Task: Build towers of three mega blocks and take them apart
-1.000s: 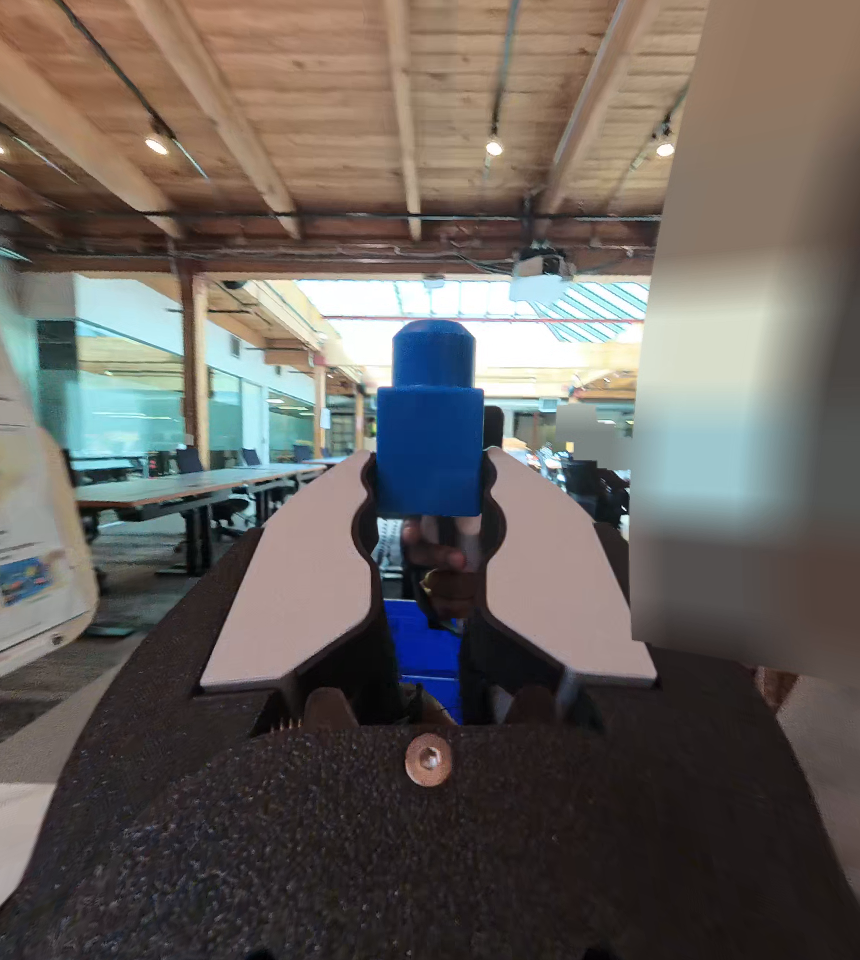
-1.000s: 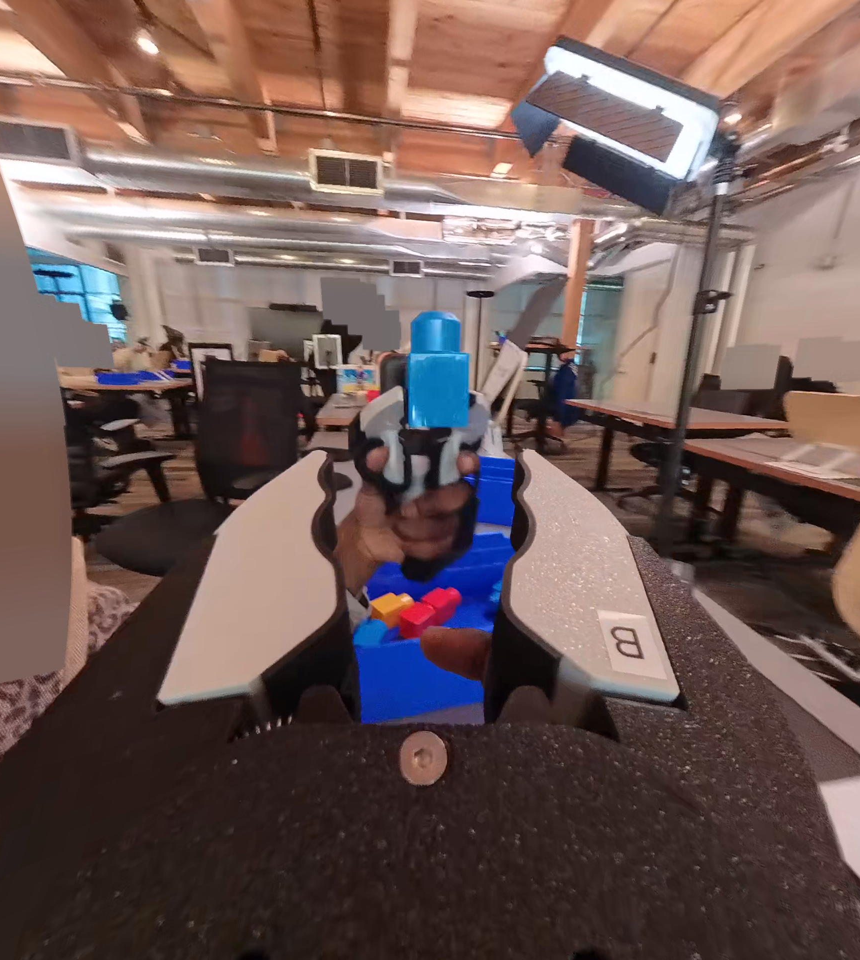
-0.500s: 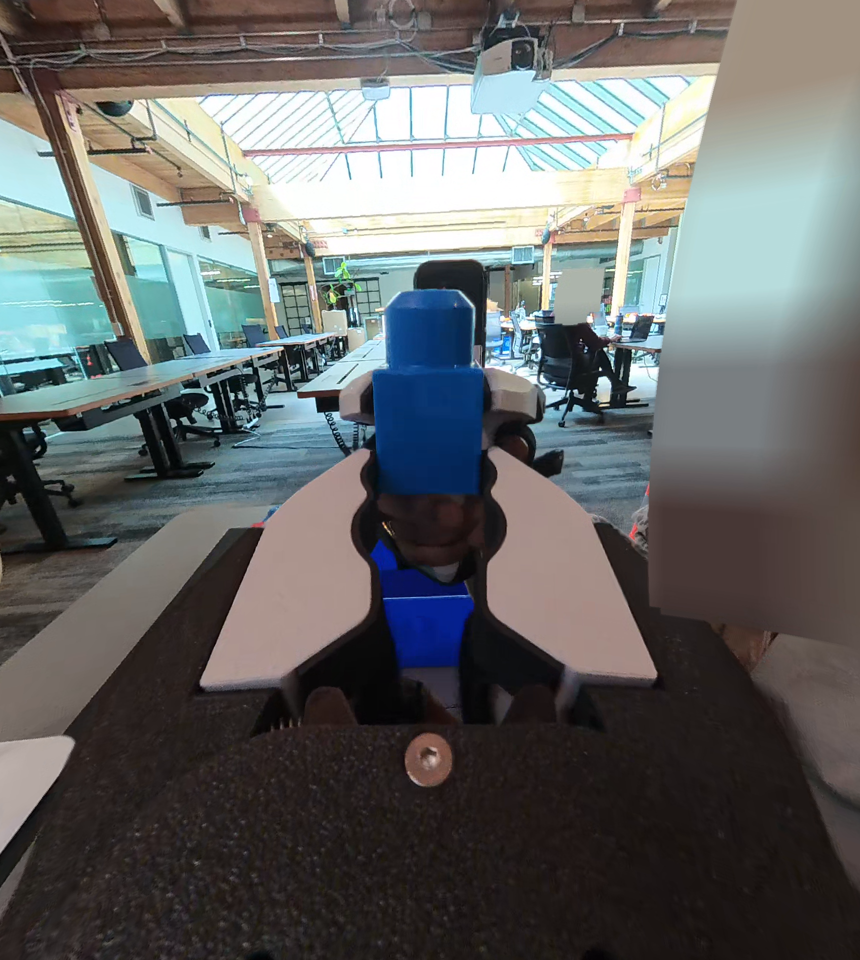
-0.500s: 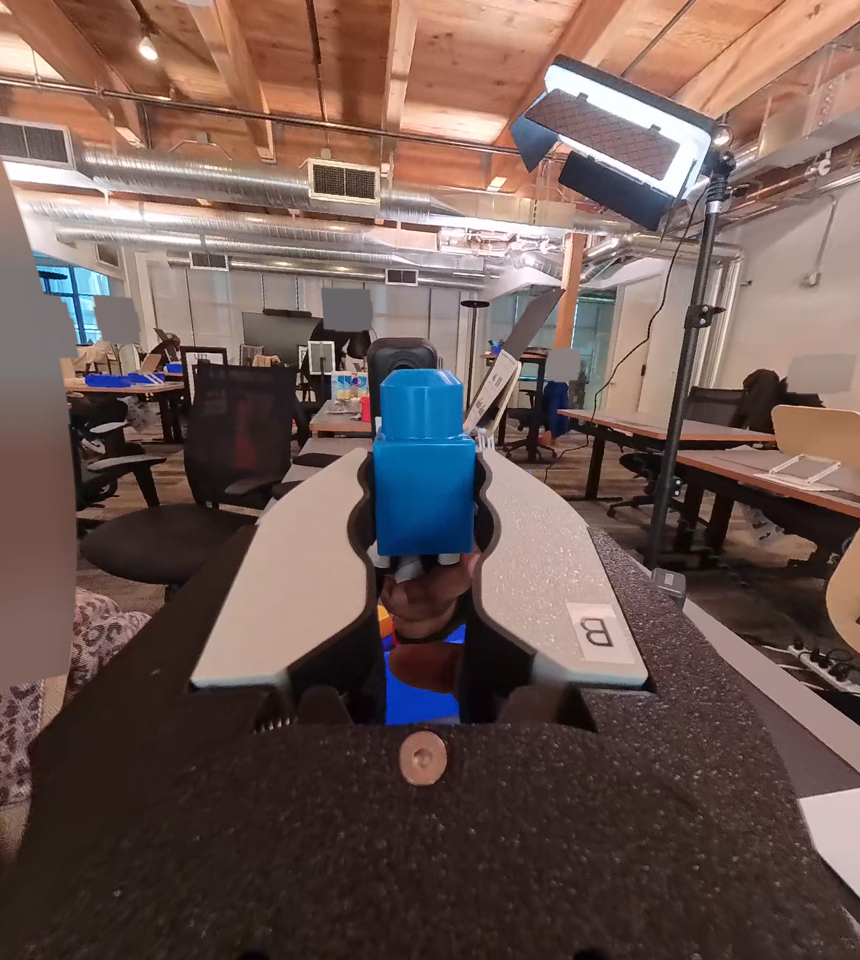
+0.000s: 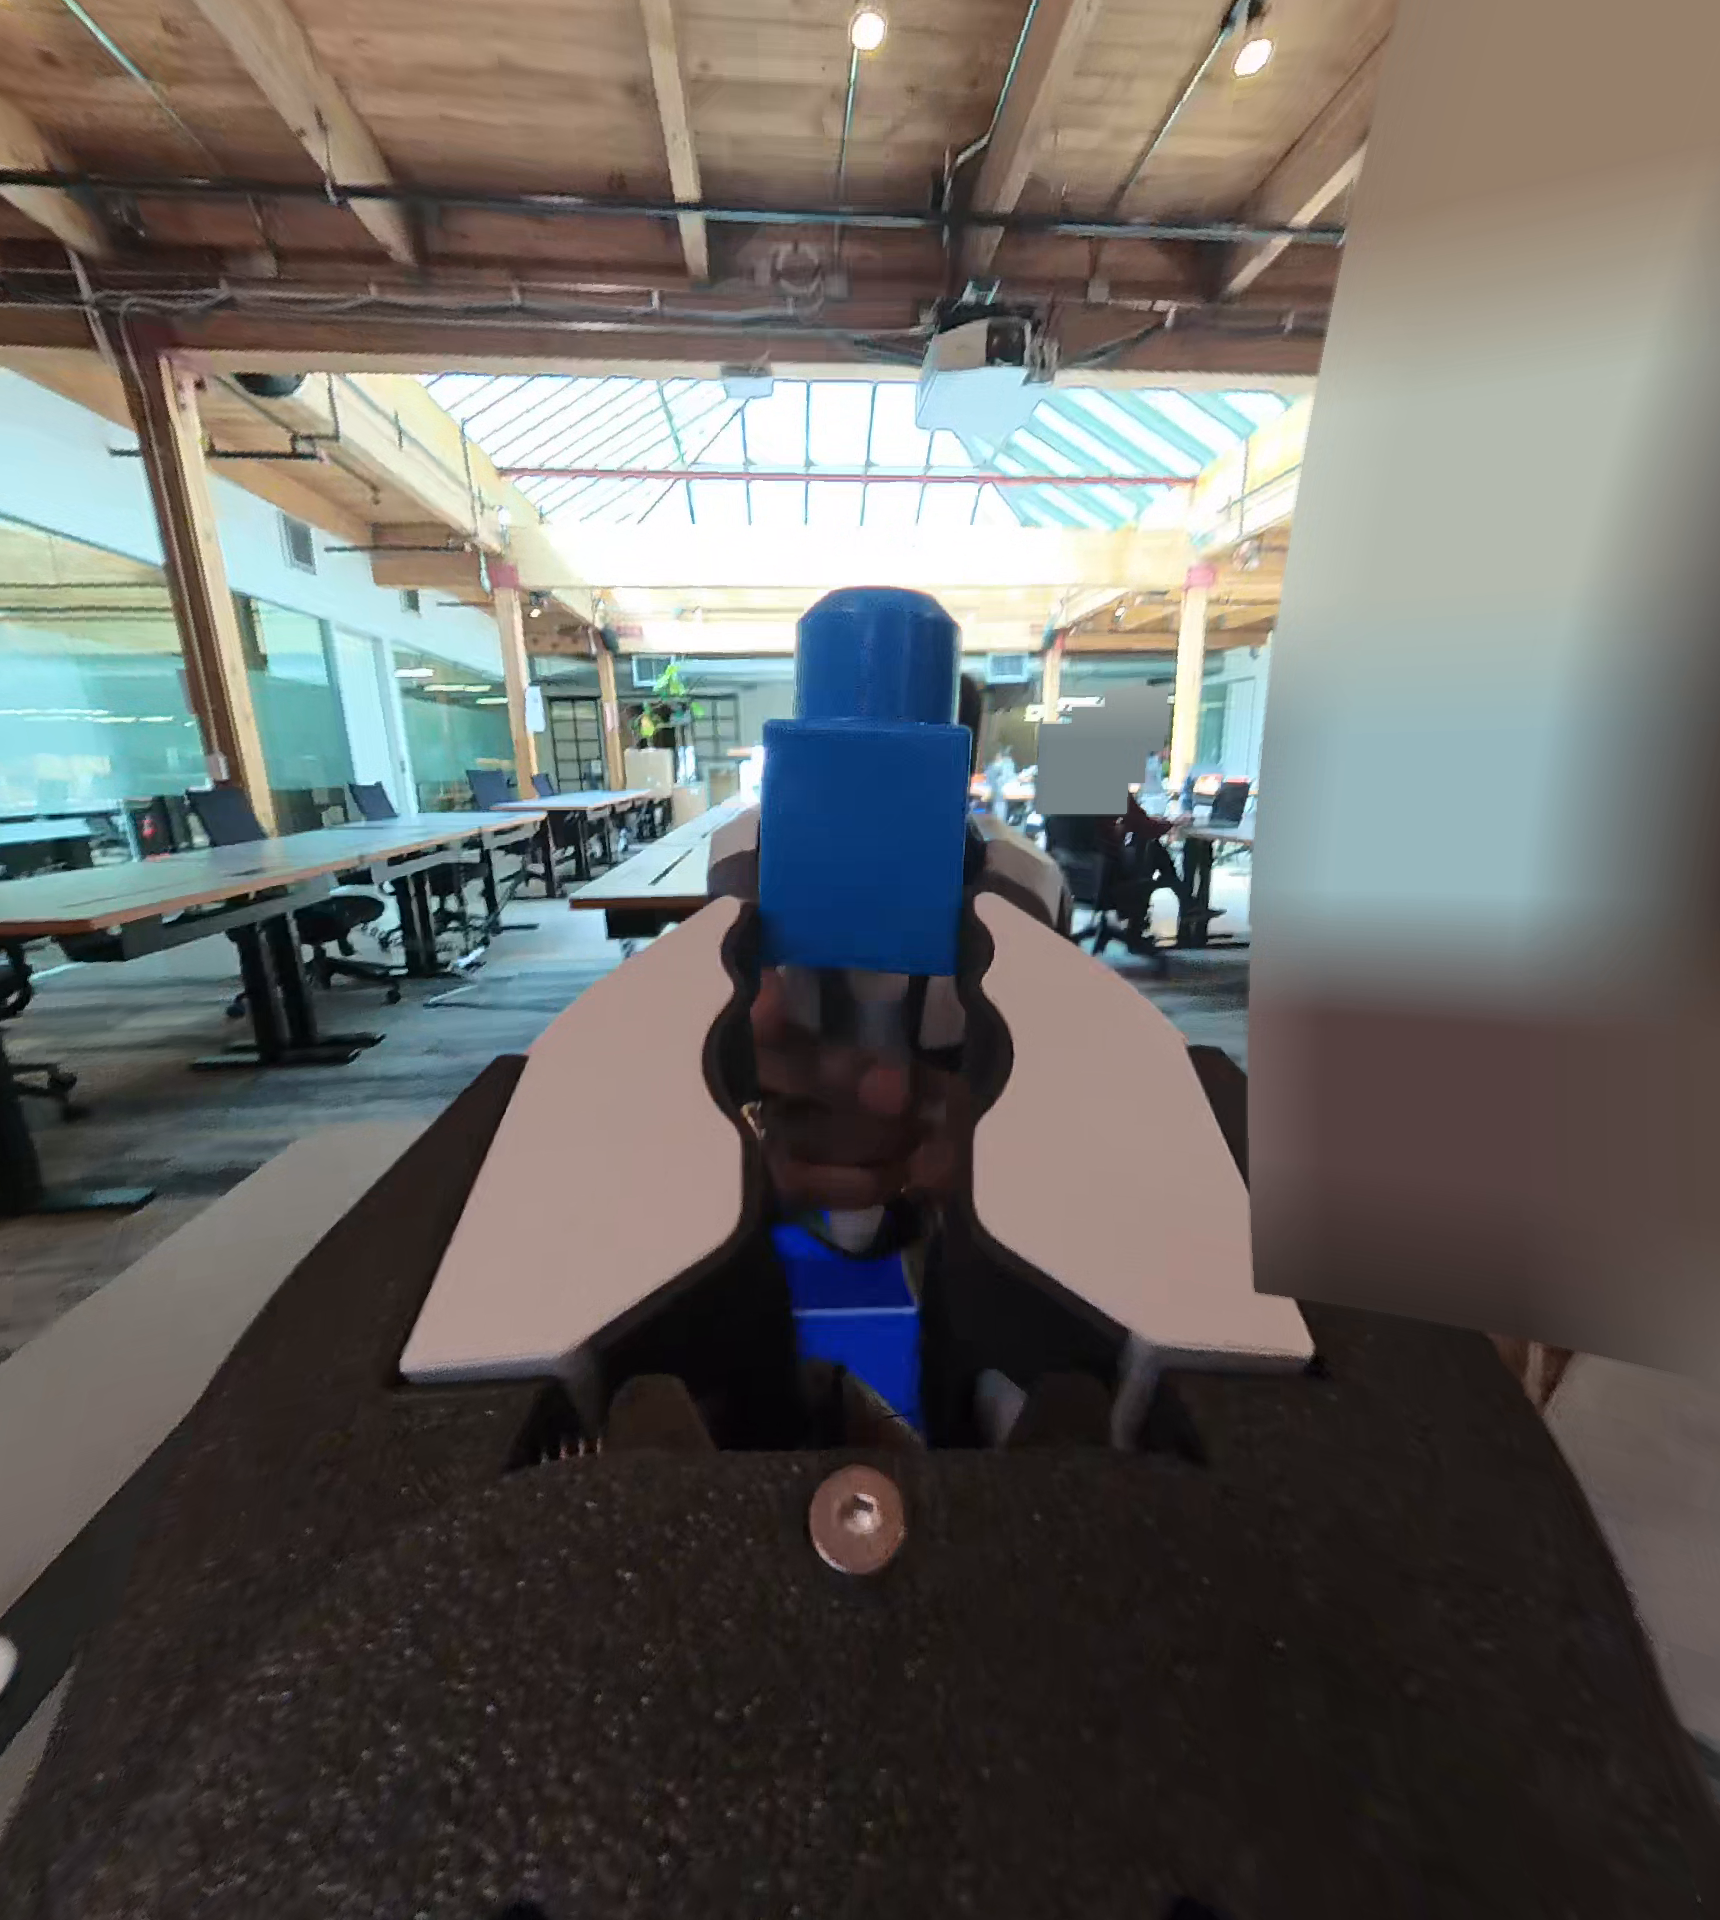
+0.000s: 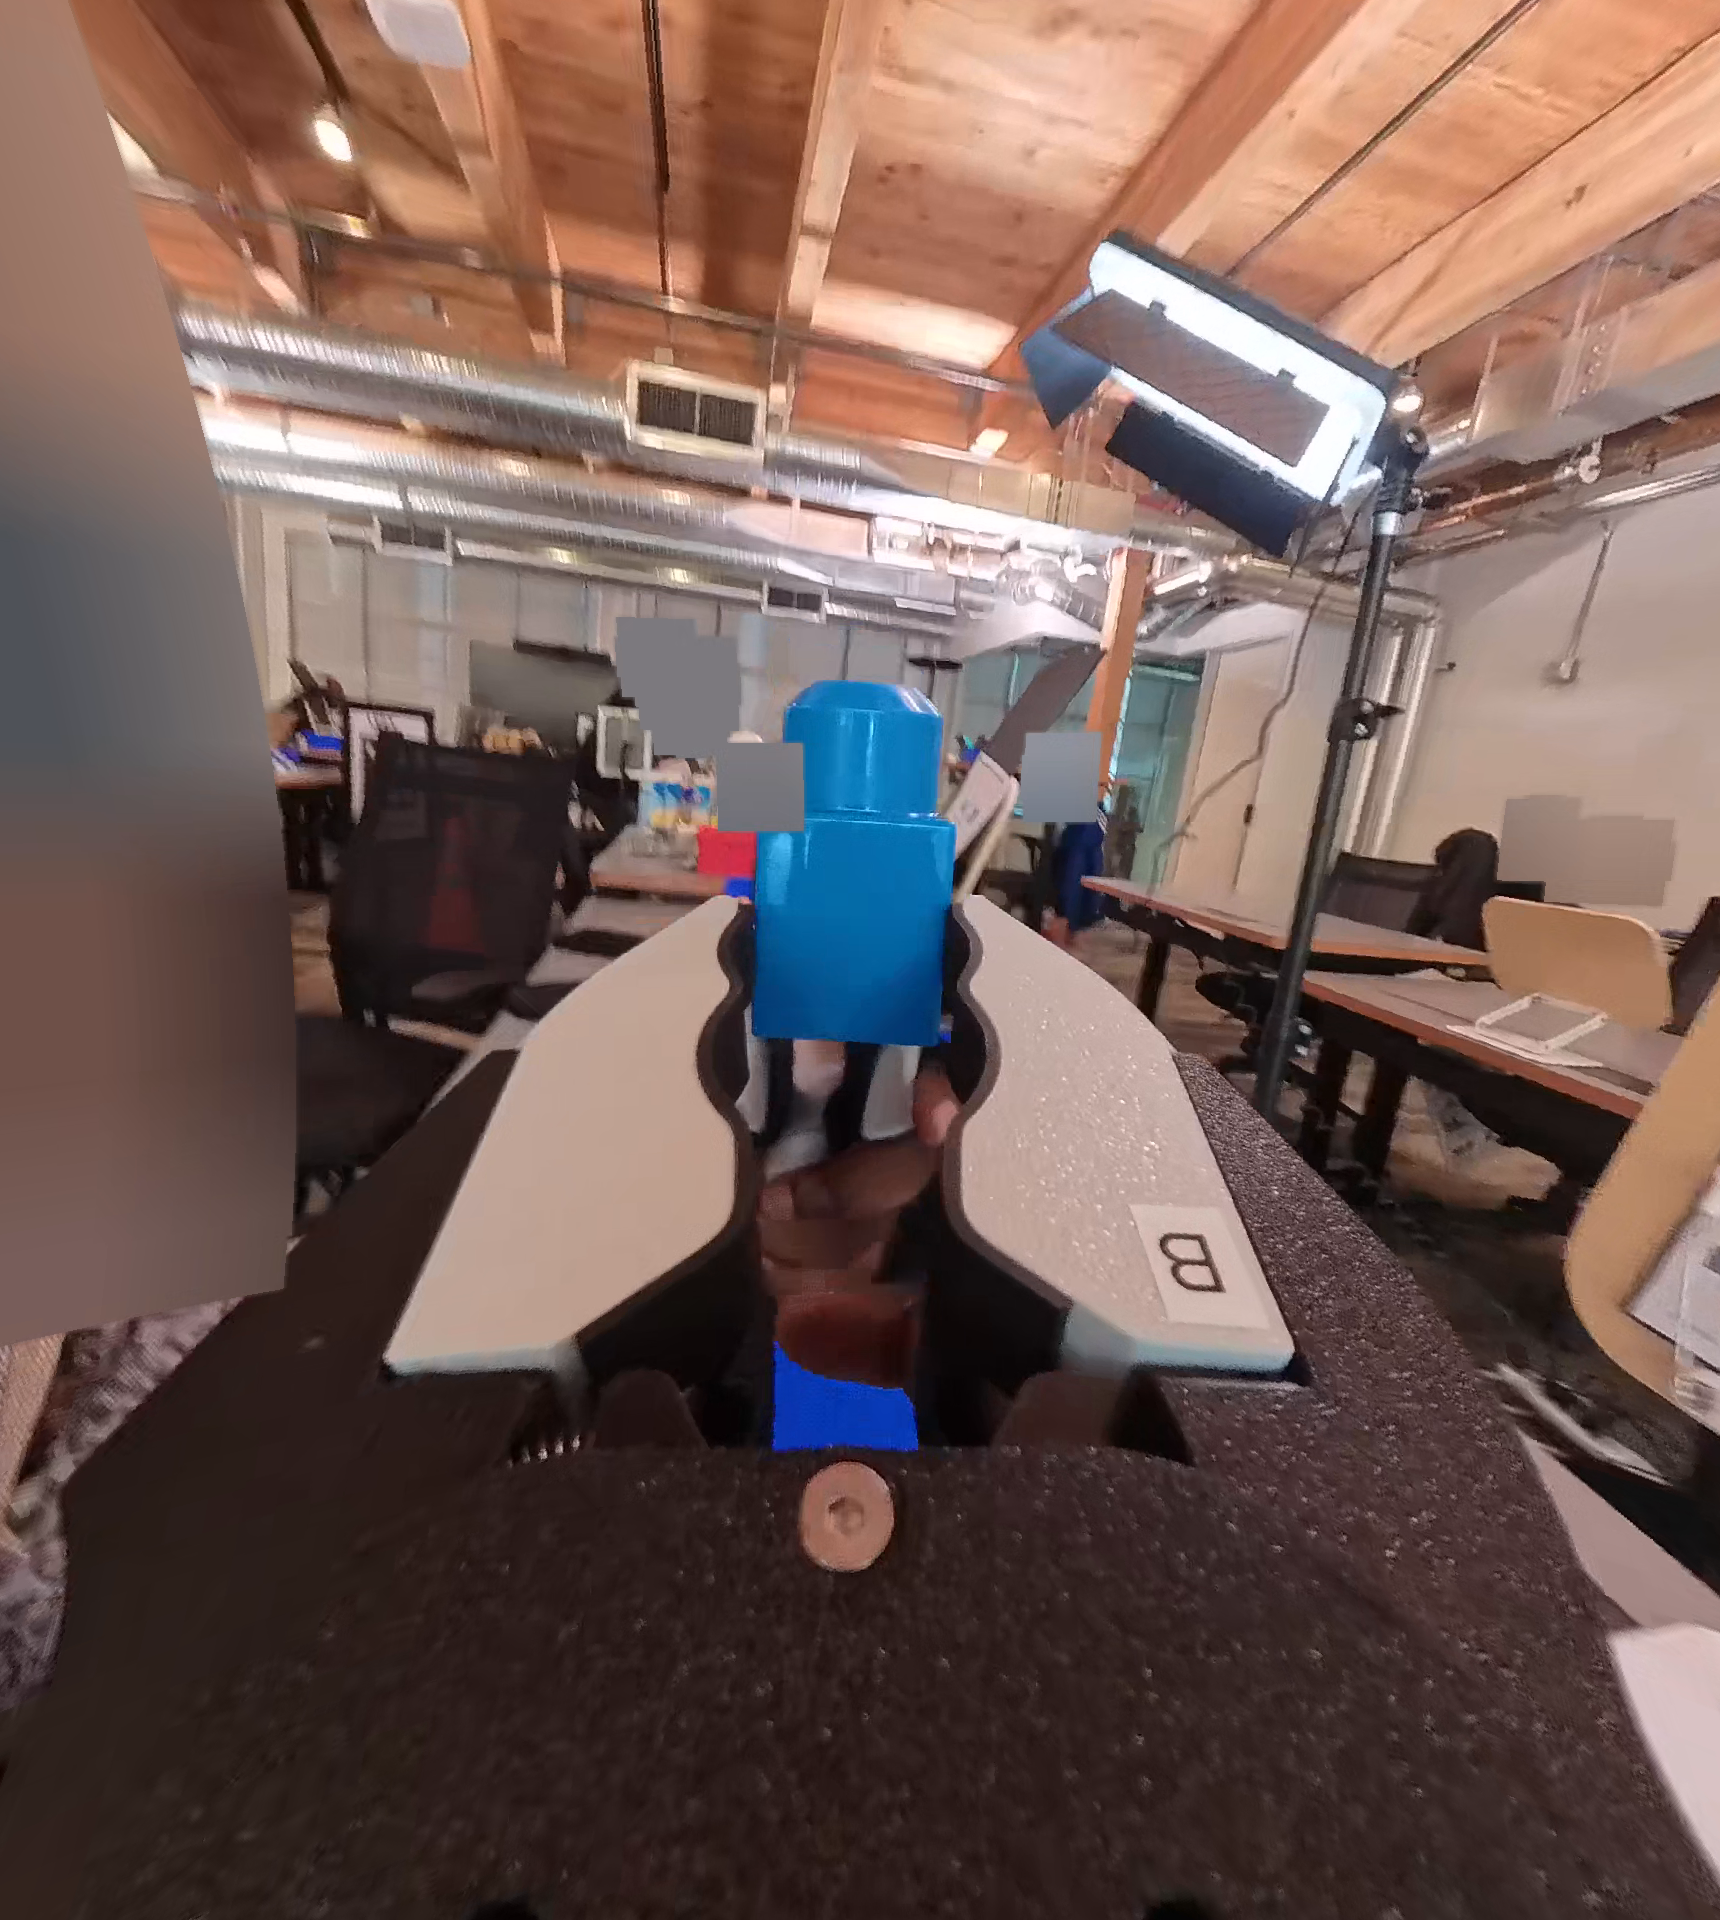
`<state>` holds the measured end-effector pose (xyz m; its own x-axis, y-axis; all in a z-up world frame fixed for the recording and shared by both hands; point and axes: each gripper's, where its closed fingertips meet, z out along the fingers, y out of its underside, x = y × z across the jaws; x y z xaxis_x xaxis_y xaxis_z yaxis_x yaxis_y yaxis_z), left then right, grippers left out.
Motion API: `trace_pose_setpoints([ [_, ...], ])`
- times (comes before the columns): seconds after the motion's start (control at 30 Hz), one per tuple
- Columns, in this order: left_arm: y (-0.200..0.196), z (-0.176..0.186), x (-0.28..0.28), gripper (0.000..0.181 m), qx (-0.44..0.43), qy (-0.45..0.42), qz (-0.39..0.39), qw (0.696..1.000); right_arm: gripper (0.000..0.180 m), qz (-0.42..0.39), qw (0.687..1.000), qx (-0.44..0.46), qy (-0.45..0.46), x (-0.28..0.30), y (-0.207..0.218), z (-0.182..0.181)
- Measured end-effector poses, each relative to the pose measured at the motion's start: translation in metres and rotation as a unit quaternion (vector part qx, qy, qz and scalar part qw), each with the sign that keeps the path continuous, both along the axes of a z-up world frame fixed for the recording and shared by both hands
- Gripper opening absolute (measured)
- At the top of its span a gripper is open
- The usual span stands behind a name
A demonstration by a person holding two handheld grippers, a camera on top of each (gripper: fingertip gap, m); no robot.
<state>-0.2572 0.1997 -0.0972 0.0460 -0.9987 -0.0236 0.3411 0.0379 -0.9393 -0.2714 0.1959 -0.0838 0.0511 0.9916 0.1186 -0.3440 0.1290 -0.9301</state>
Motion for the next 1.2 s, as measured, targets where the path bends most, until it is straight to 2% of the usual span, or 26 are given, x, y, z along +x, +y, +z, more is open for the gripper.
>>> trace_pose_setpoints([
  [0.03,0.002,-0.003,-0.002,0.039,0.007,0.011,0.015,1.000,0.034,-0.016,1.000,0.015,-0.015,0.001,0.003,-0.003],
  [0.1,0.004,-0.005,-0.009,0.047,0.026,0.028,0.040,0.998,0.034,-0.042,0.996,0.052,-0.062,0.003,0.006,-0.014],
  [0.23,-0.009,-0.004,-0.012,0.052,0.064,0.044,0.039,0.996,0.034,-0.027,0.985,0.085,-0.147,0.002,-0.001,-0.036],
  [0.33,-0.012,-0.010,-0.004,0.045,0.077,0.066,0.039,0.994,0.034,0.002,0.984,0.079,-0.157,0.001,-0.009,-0.039],
  [0.43,-0.013,-0.009,0.002,0.037,0.092,0.065,0.037,0.993,0.034,-0.004,0.983,0.085,-0.164,0.000,-0.009,-0.040],
  [0.5,-0.014,0.004,0.001,0.037,0.093,0.026,0.039,0.995,0.034,0.001,0.989,0.077,-0.123,0.000,-0.011,-0.029],
  [0.6,-0.013,0.035,-0.013,0.036,0.073,-0.108,0.040,0.991,0.038,0.020,0.999,0.030,-0.006,0.006,-0.008,-0.001],
  [0.67,-0.011,0.047,-0.021,0.036,0.041,-0.176,0.028,0.983,0.043,0.046,0.998,-0.004,0.032,0.006,-0.008,0.006],
  [0.77,-0.004,0.047,-0.020,0.036,0.018,-0.197,0.025,0.980,0.049,0.048,0.997,-0.016,0.054,0.001,-0.007,0.008],
  [0.83,-0.002,0.044,-0.013,0.036,0.009,-0.191,0.018,0.981,0.050,0.041,0.997,-0.019,0.055,-0.003,-0.005,0.007],
  [0.9,-0.002,0.043,-0.006,0.036,0.004,-0.188,0.011,0.982,0.035,0.030,0.998,-0.020,0.060,-0.004,-0.002,0.006],
  [1.03,0.001,0.036,0.001,0.040,0.004,-0.140,0.027,0.990,0.035,0.029,0.998,-0.015,0.047,0.003,0.002,0.005],
  [1.13,0.019,0.024,-0.013,0.052,0.001,-0.051,0.122,0.991,0.035,-0.002,0.999,-0.006,0.047,0.015,0.010,0.008],
  [1.2,0.044,0.005,-0.042,0.053,-0.011,0.042,0.239,0.970,0.035,-0.026,0.999,0.000,0.044,0.024,0.018,0.008],
])
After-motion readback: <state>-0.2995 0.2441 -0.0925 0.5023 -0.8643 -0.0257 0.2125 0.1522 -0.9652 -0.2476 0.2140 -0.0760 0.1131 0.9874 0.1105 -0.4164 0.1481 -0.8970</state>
